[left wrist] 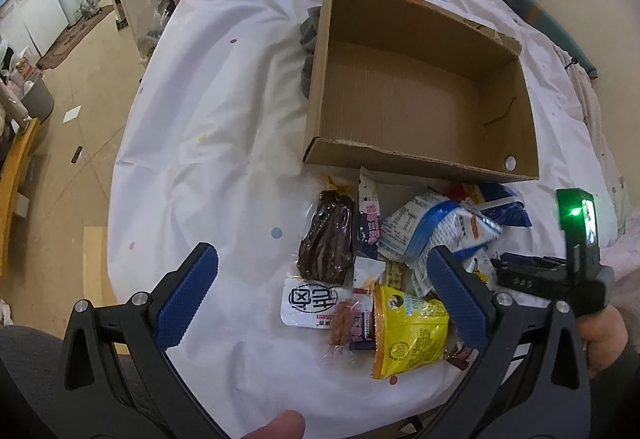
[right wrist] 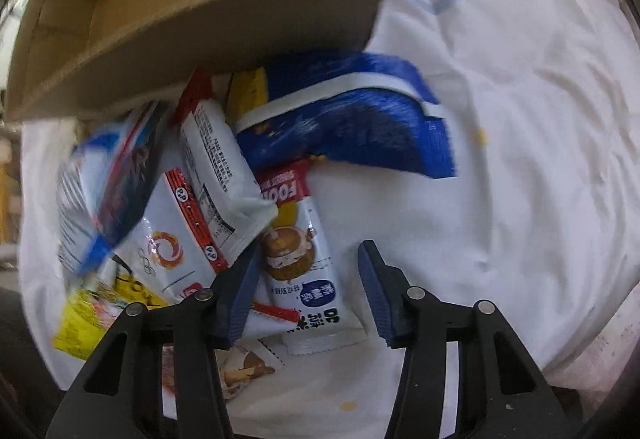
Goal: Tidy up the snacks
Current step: 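Grasp the red-white 'FOOD' rice bar with the right tool while the left grasps a small clear packet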
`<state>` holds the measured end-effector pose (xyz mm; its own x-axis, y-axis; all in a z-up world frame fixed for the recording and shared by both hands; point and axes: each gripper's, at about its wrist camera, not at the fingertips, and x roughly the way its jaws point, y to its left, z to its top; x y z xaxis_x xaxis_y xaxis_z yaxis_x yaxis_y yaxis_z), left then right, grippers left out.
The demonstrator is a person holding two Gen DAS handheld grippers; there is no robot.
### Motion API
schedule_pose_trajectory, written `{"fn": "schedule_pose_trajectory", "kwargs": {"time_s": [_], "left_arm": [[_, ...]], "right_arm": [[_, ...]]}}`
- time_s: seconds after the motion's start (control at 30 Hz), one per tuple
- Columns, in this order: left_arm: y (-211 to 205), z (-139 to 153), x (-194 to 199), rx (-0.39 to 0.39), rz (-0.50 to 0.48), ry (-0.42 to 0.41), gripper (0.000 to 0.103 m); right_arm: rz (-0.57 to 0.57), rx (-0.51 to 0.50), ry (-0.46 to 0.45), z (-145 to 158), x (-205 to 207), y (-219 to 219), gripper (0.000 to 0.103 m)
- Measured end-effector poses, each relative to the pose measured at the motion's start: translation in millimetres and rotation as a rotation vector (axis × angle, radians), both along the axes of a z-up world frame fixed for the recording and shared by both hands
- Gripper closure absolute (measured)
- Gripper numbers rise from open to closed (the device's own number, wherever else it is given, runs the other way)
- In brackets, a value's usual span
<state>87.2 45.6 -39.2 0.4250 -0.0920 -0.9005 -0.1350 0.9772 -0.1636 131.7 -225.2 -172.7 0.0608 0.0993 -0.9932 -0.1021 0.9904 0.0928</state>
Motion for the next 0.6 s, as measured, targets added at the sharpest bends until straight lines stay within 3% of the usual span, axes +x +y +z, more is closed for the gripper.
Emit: {"fn": "schedule_pose_trajectory", "kwargs": {"time_s": [0.1, 0.13, 0.17, 0.47, 0.6], "left_arm": [[-1, -2, 0, 0.01, -0.002, 0.005, 0.0], [-2, -3, 1, 0.013, -0.003, 0.01, 0.0], [-2, -4, 1, 0.013, -0.003, 0.012, 0.0], [8, -11, 1, -0.002, 0.03, 0.048, 0.0], [9, -17, 4, 0.01, 0.041, 0.068, 0.0]], "right_arm": [[0.031, -0.047, -0.019, -2, 1, 10, 0.054], [0.034, -0.048, -0.03, -2, 0, 11, 0.067], [0.039, -0.057, -0.037, -2, -1, 13, 0.07], [-0.042, 0.071, -0.019, 46, -20, -23, 0.07], [-0.067, 0.142, -0.089, 81, -32, -41, 0.07]]}}
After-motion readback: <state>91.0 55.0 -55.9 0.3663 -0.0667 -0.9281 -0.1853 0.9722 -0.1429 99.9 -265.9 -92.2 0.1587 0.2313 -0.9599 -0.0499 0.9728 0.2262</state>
